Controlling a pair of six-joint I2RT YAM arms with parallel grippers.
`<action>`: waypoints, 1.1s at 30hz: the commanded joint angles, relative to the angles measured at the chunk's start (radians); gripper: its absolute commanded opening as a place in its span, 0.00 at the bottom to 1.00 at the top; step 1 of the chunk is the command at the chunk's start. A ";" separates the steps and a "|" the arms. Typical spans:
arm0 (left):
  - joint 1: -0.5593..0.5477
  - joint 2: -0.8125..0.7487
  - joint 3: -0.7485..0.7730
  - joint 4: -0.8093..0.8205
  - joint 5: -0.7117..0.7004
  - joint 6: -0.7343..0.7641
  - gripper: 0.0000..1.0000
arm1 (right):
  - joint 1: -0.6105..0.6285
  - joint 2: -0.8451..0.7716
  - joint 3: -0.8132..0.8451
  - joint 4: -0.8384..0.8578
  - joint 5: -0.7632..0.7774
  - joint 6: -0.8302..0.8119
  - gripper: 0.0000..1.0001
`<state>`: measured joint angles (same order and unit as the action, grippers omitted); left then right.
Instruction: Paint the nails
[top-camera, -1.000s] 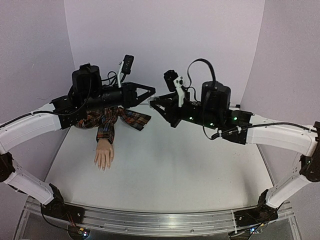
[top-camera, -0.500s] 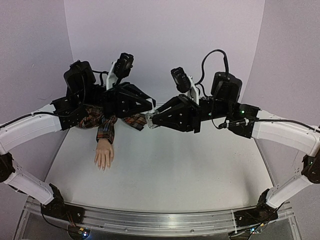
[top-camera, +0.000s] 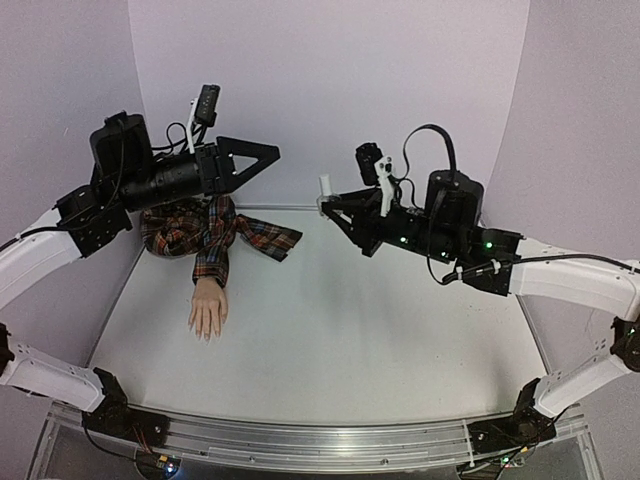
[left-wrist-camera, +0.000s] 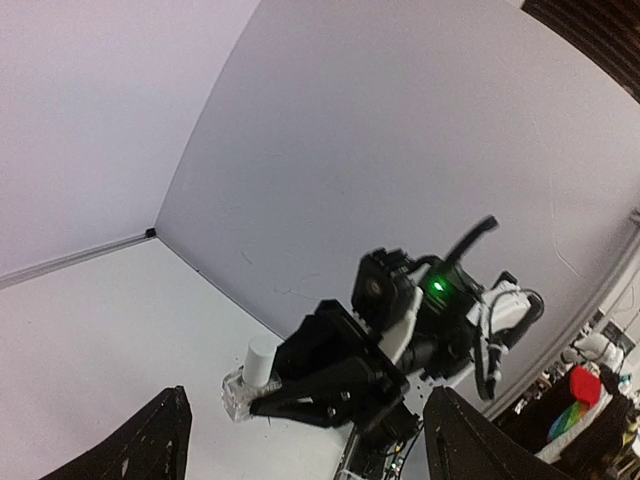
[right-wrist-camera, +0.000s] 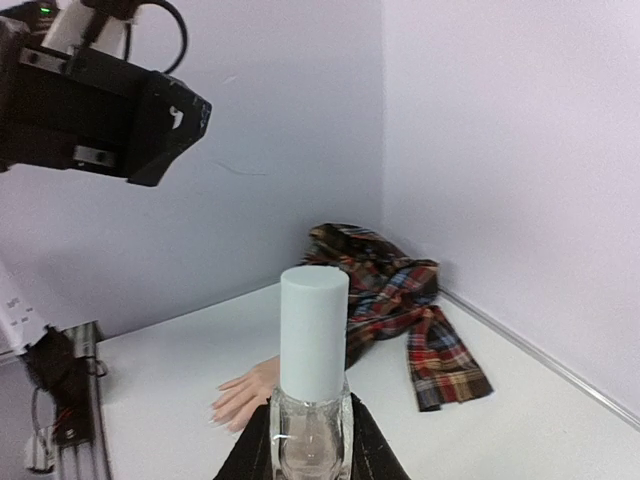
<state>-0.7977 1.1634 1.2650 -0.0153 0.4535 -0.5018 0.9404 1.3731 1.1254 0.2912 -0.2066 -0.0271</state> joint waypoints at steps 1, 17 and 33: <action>-0.025 0.110 0.087 -0.045 -0.144 -0.067 0.83 | 0.077 0.076 0.119 -0.052 0.375 -0.077 0.00; -0.065 0.183 0.132 -0.088 -0.326 -0.054 0.49 | 0.148 0.196 0.283 -0.152 0.458 -0.100 0.00; -0.073 0.232 0.155 -0.074 -0.246 -0.080 0.32 | 0.157 0.207 0.314 -0.174 0.461 -0.106 0.00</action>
<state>-0.8605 1.3877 1.3746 -0.1226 0.1748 -0.5774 1.0901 1.5719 1.3839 0.1024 0.2383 -0.1265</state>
